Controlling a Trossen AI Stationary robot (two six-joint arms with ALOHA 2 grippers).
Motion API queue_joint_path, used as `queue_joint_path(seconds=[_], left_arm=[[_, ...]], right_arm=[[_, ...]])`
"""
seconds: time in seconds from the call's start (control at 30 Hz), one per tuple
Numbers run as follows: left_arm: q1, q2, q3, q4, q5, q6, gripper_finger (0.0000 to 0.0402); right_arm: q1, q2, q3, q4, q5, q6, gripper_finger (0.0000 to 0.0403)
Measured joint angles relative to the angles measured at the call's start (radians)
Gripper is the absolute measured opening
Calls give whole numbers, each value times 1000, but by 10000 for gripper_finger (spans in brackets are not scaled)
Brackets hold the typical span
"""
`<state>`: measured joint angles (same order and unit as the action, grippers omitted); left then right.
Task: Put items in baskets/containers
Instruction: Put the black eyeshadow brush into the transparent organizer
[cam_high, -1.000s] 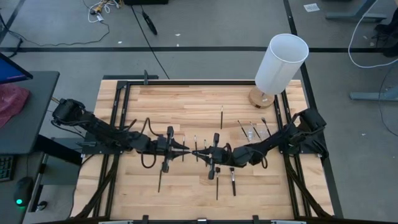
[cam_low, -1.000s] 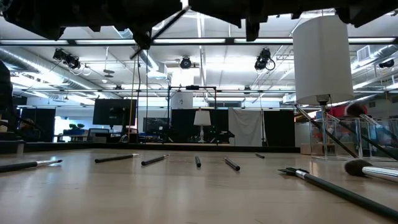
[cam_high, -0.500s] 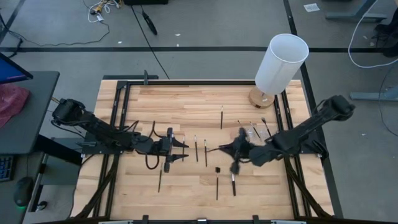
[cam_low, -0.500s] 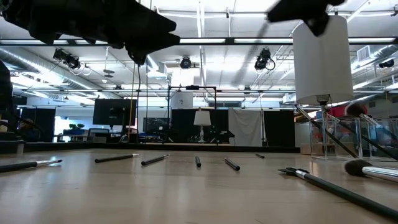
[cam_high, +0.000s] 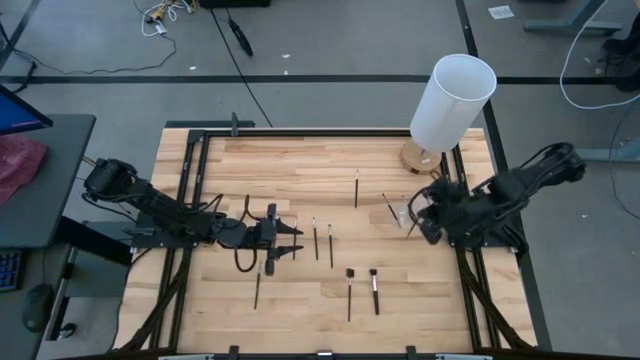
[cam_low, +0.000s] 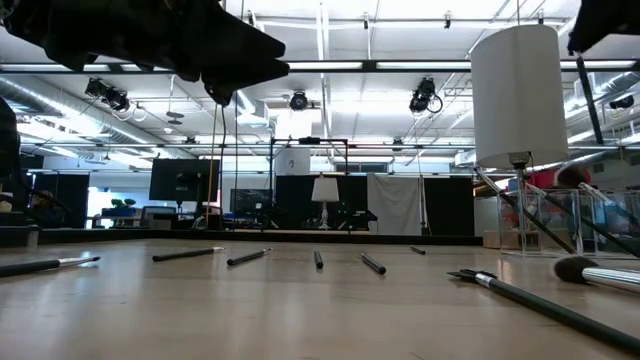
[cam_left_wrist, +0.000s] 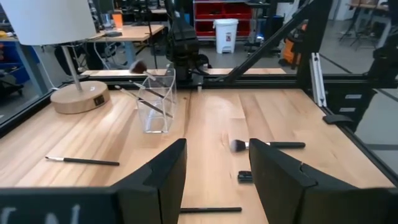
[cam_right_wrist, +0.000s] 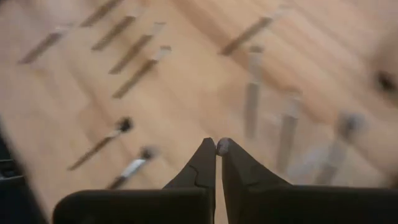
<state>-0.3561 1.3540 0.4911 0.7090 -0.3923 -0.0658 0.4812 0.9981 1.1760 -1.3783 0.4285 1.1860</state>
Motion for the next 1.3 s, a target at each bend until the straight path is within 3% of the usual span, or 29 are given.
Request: queue_joint_path(seconds=[0.13,0.33,0.83,1.3], left_arm=[[0,0,-1,-4,0,0,177],[0,0,-1,-4,0,1,177],[34,1,-1,-4,-7,-20,177],[34,1,-1,-15,-7,-28,177]], right_arm=[[-31,13,-2,-124,35,66,5],[-116,43,-71,-134,11,42,5],[-382,214,-93,-17,-180,-301,6],[-496,314,-93,66,-265,-461,6]])
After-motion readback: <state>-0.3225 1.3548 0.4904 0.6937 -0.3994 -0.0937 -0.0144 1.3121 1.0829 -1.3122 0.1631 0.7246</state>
